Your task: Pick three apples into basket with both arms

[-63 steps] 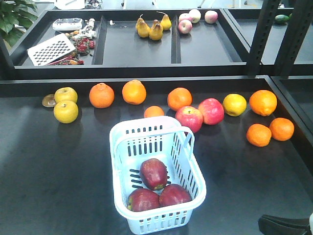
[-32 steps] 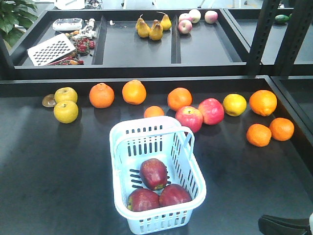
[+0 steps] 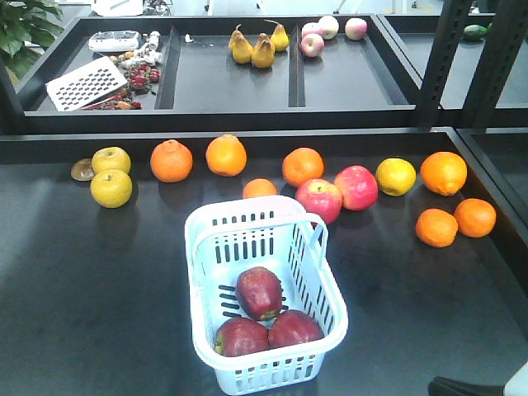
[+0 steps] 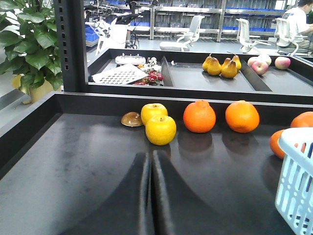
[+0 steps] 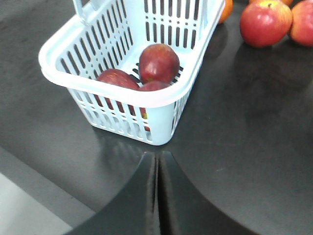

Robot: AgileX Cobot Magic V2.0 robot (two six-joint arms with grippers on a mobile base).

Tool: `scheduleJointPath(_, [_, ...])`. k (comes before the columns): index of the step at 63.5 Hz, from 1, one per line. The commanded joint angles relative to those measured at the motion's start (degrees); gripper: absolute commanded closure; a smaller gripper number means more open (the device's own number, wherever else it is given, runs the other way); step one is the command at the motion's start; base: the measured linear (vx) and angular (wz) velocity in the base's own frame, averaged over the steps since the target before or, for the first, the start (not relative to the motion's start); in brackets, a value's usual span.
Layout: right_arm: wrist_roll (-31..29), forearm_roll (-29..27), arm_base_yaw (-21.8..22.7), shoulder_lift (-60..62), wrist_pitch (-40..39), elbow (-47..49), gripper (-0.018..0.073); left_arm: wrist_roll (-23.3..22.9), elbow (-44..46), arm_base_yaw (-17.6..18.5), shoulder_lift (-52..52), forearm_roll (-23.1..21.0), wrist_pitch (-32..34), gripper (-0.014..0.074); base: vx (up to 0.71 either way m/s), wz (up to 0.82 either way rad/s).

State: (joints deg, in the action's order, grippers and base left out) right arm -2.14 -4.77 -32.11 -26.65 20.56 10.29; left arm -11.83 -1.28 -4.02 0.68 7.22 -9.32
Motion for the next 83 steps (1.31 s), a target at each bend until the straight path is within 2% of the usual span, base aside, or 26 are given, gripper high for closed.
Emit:
scheduleJointPath(1, [1.6, 0.1, 0.7, -0.1, -11.1, -2.6, 0.0564, -0.6, -0.5, -0.1, 0.9, 0.0, 3.9, 0.0603, 0.00, 0.00])
scheduleJointPath(6, [4.1, -1.2, 4.4, -0.1, -16.1, -6.1, 0.0564, -0.6, -0.5, -0.1, 0.9, 0.0, 3.9, 0.0603, 0.00, 0.00])
scheduleJointPath(14, [8.2, -1.3, 13.3, 0.8, -21.3, -9.0, 0.0564, -0.6, -0.5, -0.1, 0.9, 0.0, 3.9, 0.0603, 0.00, 0.00])
scheduleJointPath(30, [8.5, -0.9, 26.0, 13.8, -20.6, -12.6, 0.0564, -0.6, -0.5, -0.1, 0.9, 0.0, 3.9, 0.0603, 0.00, 0.00])
scheduleJointPath(33, [8.4, -0.8, 28.6, 17.2, -18.3, -12.7, 0.0564, -0.6, -0.5, -0.1, 0.9, 0.0, 3.9, 0.0603, 0.00, 0.00])
scheduleJointPath(40, [8.1, 0.8, 32.2, 23.8, -16.6, -12.7, 0.0564, -0.6, -0.5, -0.1, 0.9, 0.0, 3.9, 0.0603, 0.00, 0.00])
scheduleJointPath(45, [8.1, 4.1, 33.5, 28.6, -16.6, -12.7, 0.0564, -0.6, -0.5, -0.1, 0.9, 0.0, 3.9, 0.0603, 0.00, 0.00])
scheduleJointPath(52, [8.2, 7.7, 33.6, 28.1, -19.7, -12.7, 0.0564, -0.6, -0.5, -0.1, 0.9, 0.0, 3.6, 0.0603, 0.00, 0.00])
scheduleJointPath(64, [8.0, 8.4, 33.6, 28.1, -21.0, -12.7, 0.0564, -0.6, -0.5, -0.1, 0.9, 0.0, 3.5, 0.0603, 0.00, 0.00])
scheduleJointPath(73, [6.4, 13.6, 33.6, 28.1, -21.1, -12.7, 0.0564, -0.6, -0.5, -0.1, 0.9, 0.0, 3.5, 0.0603, 0.00, 0.00])
scheduleJointPath(83, [6.6, 13.8, 33.6, 28.1, -21.1, -12.7, 0.0564, -0.6, -0.5, -0.1, 0.9, 0.0, 3.5, 0.0603, 0.00, 0.00])
